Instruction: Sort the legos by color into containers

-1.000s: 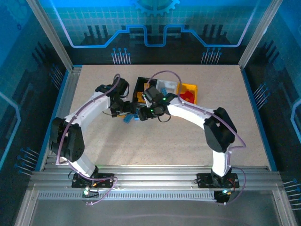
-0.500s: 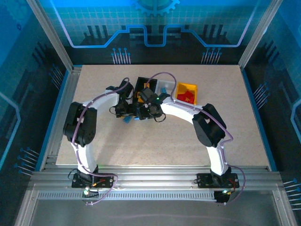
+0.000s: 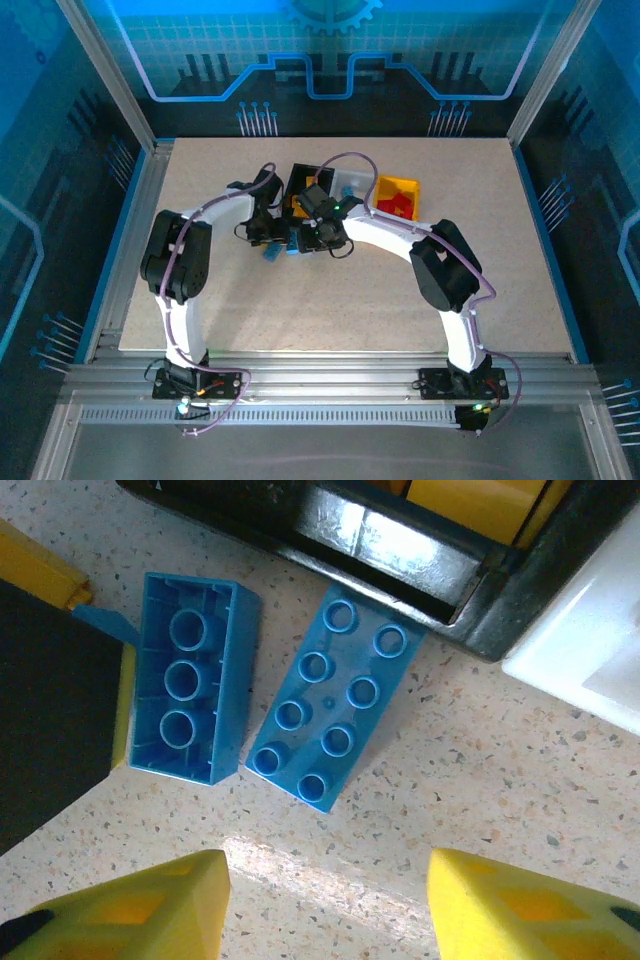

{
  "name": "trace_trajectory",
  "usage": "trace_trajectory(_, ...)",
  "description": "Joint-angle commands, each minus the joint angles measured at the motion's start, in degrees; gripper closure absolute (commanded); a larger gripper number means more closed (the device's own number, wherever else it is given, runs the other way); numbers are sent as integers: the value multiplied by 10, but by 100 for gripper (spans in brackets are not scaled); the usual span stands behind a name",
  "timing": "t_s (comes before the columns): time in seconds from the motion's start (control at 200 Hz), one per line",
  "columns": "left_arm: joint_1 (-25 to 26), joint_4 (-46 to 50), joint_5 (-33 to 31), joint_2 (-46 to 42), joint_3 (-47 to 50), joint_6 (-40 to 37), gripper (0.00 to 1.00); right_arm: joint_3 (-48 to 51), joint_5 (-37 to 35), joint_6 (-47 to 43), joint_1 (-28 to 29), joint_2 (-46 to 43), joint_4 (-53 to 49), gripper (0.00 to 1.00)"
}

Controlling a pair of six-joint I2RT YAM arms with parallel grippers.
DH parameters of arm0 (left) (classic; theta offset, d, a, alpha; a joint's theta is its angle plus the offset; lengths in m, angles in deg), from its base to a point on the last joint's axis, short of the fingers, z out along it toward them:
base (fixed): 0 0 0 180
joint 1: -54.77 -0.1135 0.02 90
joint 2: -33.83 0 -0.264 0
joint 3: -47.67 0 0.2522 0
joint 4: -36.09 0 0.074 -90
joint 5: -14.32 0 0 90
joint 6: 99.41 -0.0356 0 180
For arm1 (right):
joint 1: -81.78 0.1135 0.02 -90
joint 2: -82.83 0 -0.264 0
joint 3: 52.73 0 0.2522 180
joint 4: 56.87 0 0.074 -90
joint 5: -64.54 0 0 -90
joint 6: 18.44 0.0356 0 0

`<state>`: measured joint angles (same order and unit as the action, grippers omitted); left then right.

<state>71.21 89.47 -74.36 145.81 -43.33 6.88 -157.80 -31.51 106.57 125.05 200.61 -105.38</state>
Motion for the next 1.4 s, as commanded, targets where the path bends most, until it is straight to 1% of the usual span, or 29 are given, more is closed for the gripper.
trace_trajectory(0.0,3,9,20,-14,63,-1,50,-20,-9,13,-2,5,-15,42)
trace_trajectory(0.04,3,4,18,-29,80,2,51,-21,-11,13,-3,7,-15,42)
trace_trajectory(0.14,3,2,17,-52,110,9,55,-30,-12,13,-4,15,-17,41)
trace_trajectory(0.29,5,-3,18,-59,137,14,54,-50,-10,10,-5,31,-22,40)
trace_trajectory(0.325,5,-3,19,-60,142,16,51,-56,-9,9,-5,34,-25,39)
trace_trajectory(0.345,6,-3,20,-61,144,17,48,-59,-9,8,-4,38,-27,38)
trace_trajectory(0.4,8,-3,20,-69,152,20,29,-68,-8,5,-5,45,-32,36)
trace_trajectory(0.425,9,-2,19,-72,155,20,24,-72,-8,4,-5,49,-35,36)
trace_trajectory(0.47,11,-1,17,-81,162,21,22,-79,-8,2,-6,55,-40,36)
trace_trajectory(0.545,13,0,14,-92,170,22,22,-92,-10,0,-8,68,-48,36)
trace_trajectory(0.615,14,1,12,-95,175,23,27,-106,-15,0,-11,78,-56,36)
trace_trajectory(0.655,15,-1,12,-94,176,24,33,-113,-19,1,-13,85,-62,37)
trace_trajectory(0.745,15,-4,11,-87,179,25,44,-128,-23,3,-19,101,-73,38)
trace_trajectory(0.795,16,-5,12,-83,178,26,52,-134,-25,2,-21,107,-77,38)
trace_trajectory(0.855,15,-6,14,-81,179,28,57,-143,-30,2,-23,115,-84,38)
trace_trajectory(1.071,17,7,30,-100,194,39,60,-163,-41,4,-25,138,-85,34)
trace_trajectory(1.241,18,33,51,-160,209,54,63,-177,-34,3,-19,153,-77,34)
trace_trajectory(1.396,17,74,49,-222,206,60,63,-184,-28,3,-16,177,-82,35)
